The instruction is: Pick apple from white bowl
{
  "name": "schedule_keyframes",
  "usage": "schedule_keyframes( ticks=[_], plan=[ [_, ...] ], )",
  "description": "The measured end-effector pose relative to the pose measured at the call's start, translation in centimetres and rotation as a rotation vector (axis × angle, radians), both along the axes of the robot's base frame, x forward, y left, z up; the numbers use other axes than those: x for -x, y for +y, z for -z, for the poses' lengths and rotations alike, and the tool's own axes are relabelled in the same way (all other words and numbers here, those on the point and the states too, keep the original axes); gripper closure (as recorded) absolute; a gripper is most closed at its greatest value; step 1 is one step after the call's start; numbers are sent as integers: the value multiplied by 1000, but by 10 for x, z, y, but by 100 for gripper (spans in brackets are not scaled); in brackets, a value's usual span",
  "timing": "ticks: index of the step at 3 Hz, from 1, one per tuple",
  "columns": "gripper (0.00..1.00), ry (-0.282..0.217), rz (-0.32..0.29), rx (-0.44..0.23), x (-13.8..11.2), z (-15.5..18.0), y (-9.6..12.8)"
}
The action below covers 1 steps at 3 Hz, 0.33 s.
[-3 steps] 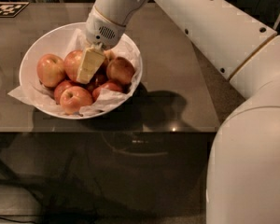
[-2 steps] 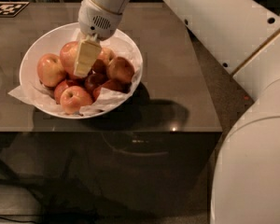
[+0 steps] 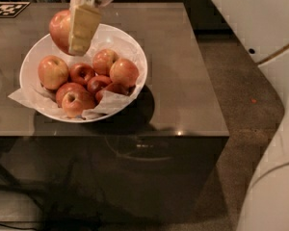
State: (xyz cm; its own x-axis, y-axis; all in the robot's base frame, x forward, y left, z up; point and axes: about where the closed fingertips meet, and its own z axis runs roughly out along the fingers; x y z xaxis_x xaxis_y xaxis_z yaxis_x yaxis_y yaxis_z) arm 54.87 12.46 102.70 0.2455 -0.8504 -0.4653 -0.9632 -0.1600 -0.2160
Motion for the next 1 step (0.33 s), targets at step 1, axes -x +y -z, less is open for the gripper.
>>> schedule_keyframes(
  ticks=[1],
  plan=[
    [100, -3, 1, -8, -2, 1, 3]
  ],
)
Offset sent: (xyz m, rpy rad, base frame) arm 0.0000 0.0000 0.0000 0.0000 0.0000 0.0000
